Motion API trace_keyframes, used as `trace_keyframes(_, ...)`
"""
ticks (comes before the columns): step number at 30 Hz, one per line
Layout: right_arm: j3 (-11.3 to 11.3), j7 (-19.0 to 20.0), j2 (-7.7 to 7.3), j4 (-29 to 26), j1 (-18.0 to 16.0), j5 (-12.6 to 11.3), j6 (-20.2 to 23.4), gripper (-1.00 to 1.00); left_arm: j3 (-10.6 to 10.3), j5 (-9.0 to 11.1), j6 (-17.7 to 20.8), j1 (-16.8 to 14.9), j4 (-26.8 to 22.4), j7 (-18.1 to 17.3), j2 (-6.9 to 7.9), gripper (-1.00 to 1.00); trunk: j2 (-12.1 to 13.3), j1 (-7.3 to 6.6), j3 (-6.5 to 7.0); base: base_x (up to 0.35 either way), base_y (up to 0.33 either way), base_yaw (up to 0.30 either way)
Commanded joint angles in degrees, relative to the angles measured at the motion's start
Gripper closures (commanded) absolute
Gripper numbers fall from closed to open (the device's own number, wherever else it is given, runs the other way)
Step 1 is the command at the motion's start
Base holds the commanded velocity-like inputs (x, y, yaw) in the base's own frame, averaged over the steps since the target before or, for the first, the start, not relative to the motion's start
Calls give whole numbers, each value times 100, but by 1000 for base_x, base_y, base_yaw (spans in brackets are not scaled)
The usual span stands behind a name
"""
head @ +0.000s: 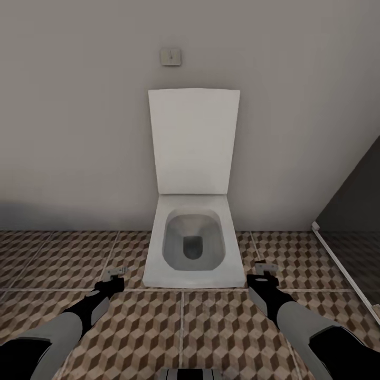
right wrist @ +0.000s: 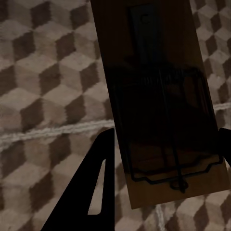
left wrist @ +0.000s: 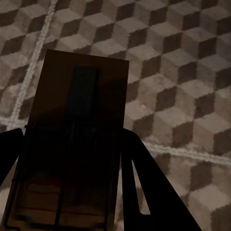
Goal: Take the four mousetraps from the cabinet in the bathroom and place them on the bathroom floor. Make sure all four end up on the same floor surface, and ensure that at least two of them are either under or directly next to the same bathroom sink.
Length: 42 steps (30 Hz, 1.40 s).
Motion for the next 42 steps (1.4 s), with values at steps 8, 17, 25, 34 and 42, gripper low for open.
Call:
trace_keyframes(8, 36, -6, -25, -17, 0, -39, 45, 100, -48, 42, -20, -3, 4, 8, 2, 100, -2, -1, -4, 0, 0, 0)
trace_keyframes(17, 17, 9, -20, -17, 0, -46, 45, 100, -48, 38, -20, -3, 4, 0, 2, 100, -2, -1, -4, 0, 0, 48)
trace_keyframes(25, 8, 11, -31, -17, 0, -46, 45, 100, -48, 38, -20, -3, 4, -1, 2, 100, -2, -1, -4, 0, 0, 66)
trace_keyframes(34, 7, 10, -27, -17, 0, -42, 45, 100, -48, 37, -20, -3, 4, -1, 0, 100, -2, -1, -4, 0, 0, 6)
trace_keyframes(42, 7, 10, -32, -17, 0, -40, 45, 100, -52, 36, -20, -3, 4, 5, 2, 100, -2, -1, -4, 0, -46, 1)
